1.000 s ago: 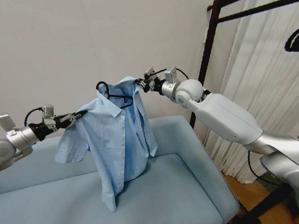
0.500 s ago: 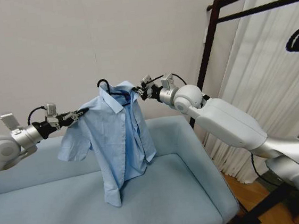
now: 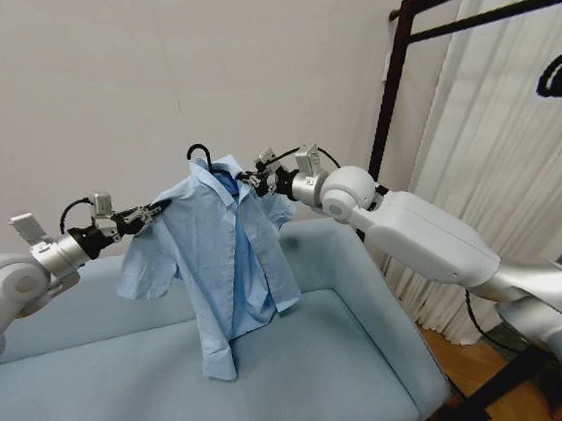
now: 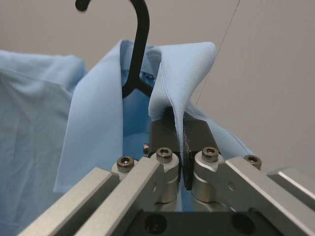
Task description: Pick up the clothes from the sofa and hang them on the clothes hanger.
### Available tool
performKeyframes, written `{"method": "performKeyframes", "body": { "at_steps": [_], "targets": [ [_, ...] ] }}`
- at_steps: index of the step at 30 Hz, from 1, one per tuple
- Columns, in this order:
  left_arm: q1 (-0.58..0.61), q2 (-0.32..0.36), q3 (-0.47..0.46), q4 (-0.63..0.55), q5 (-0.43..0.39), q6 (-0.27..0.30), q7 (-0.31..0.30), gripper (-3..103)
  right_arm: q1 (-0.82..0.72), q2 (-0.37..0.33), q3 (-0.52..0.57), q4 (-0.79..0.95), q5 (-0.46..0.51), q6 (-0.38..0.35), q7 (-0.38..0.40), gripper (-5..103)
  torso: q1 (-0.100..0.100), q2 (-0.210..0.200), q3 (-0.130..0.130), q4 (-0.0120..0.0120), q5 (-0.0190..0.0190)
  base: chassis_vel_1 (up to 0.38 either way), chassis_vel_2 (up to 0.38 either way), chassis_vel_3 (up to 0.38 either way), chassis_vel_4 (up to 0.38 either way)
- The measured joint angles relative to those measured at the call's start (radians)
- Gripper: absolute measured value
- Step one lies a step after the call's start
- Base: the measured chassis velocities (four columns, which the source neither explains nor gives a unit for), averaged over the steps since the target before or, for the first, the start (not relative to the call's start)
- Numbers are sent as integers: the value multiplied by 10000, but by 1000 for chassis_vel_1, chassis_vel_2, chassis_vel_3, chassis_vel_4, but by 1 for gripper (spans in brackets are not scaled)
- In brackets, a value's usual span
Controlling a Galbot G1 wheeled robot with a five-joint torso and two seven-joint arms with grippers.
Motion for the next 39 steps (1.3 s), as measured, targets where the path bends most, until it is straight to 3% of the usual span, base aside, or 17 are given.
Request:
{"method": "performKeyframes", "body": {
  "at_steps": [16,39],
  "targets": [
    [-161,-247,267,128,210,-37,3,3,159,273,409,171,582,-134,360,1,0,0,0,0,-1,0,0,0,0],
    [-463,-320,372,56,-137,-308,58,3,-480,209,-417,400,521,55,488,1,0,0,0,0,0,0,0,0,0]
  ]
}}
